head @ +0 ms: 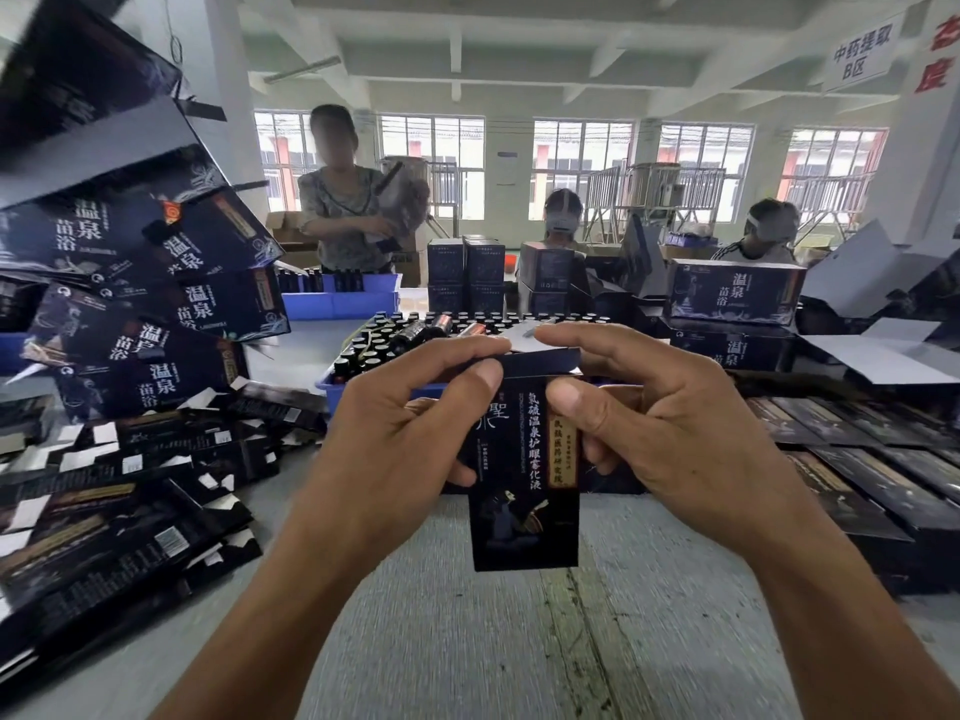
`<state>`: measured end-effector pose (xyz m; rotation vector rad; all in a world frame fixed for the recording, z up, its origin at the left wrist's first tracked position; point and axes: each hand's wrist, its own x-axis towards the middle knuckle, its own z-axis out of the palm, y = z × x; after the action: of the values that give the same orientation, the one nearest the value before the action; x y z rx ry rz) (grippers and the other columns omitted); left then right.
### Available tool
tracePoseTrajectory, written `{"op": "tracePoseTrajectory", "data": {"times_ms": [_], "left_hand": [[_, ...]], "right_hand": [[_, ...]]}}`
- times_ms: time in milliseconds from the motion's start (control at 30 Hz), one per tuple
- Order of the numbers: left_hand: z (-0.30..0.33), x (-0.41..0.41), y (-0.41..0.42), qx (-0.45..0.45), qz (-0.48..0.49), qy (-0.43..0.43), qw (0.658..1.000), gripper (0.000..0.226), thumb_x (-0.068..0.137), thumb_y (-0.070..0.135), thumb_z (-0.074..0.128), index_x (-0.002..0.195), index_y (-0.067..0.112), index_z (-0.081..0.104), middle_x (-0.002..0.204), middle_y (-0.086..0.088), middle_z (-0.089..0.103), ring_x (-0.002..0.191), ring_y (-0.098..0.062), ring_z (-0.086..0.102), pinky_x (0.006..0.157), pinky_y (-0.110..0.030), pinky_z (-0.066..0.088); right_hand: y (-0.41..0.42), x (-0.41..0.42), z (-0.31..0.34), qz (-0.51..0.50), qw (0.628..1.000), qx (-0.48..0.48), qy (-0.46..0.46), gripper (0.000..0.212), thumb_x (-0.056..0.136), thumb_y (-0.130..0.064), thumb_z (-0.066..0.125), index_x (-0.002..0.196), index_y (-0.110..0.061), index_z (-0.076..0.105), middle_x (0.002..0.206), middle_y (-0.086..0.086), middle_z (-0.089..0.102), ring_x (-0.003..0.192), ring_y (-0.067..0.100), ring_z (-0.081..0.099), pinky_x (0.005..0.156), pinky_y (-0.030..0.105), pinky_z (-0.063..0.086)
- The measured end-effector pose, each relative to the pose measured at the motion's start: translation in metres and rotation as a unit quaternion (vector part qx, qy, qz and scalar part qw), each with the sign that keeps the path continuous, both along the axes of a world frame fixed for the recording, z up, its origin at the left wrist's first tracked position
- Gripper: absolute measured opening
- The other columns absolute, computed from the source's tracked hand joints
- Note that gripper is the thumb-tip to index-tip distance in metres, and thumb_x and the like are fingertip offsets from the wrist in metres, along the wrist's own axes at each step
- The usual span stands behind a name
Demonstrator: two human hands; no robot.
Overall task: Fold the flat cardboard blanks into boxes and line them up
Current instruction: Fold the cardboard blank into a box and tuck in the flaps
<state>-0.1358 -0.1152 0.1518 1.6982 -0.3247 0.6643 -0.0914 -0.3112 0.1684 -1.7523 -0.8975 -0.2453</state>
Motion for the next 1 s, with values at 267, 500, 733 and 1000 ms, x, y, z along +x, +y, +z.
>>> {"op": "tracePoseTrajectory", "data": {"times_ms": [267, 500, 733, 1000], "left_hand": [[-0.0013, -0.0014, -0.0029, 0.021, 0.014, -0.018, 1.000, 0.026, 0.095, 0.030, 0.062, 0.102, 0.052, 0.073, 0.104, 0.026, 0.069, 0.081, -0.002, 0.066, 0.054, -0.025, 0.058], [-0.0023, -0.0006, -0.0029, 0.023, 0.017, -0.025, 0.999, 0.023, 0.092, 0.034, 0.064, 0.106, 0.049, 0.074, 0.107, 0.024, 0.070, 0.074, -0.002, 0.066, 0.054, -0.024, 0.058], [-0.0015, -0.0007, 0.0027, 0.083, 0.009, -0.027, 0.996, 0.031, 0.088, 0.043, 0.062, 0.118, 0.046, 0.070, 0.115, 0.016, 0.069, 0.083, -0.005, 0.067, 0.064, -0.025, 0.060], [-0.0011, -0.0021, 0.0028, 0.074, 0.014, -0.027, 0.997, 0.031, 0.084, 0.046, 0.061, 0.113, 0.047, 0.072, 0.113, 0.019, 0.070, 0.098, -0.004, 0.068, 0.083, -0.034, 0.061]], "right_hand": [[0.0038, 0.0017, -0.0010, -0.009, 0.999, 0.046, 0.018, 0.027, 0.091, -0.026, 0.065, 0.104, -0.047, 0.075, 0.078, -0.009, 0.069, 0.061, 0.006, 0.061, 0.058, 0.019, 0.052], [-0.0002, -0.0006, 0.0004, -0.018, 1.000, -0.008, 0.006, 0.031, 0.082, -0.039, 0.073, 0.108, -0.057, 0.069, 0.085, 0.009, 0.070, 0.062, 0.029, 0.057, 0.059, 0.019, 0.051], [-0.0051, 0.0014, 0.0018, -0.001, 1.000, 0.011, 0.003, 0.033, 0.078, -0.044, 0.071, 0.109, -0.056, 0.069, 0.084, 0.001, 0.072, 0.057, 0.008, 0.057, 0.056, 0.015, 0.048], [-0.0056, 0.0023, 0.0007, -0.013, 1.000, -0.024, -0.013, 0.036, 0.080, -0.046, 0.070, 0.113, -0.058, 0.066, 0.071, 0.020, 0.060, 0.060, 0.029, 0.056, 0.055, 0.015, 0.045]]}}
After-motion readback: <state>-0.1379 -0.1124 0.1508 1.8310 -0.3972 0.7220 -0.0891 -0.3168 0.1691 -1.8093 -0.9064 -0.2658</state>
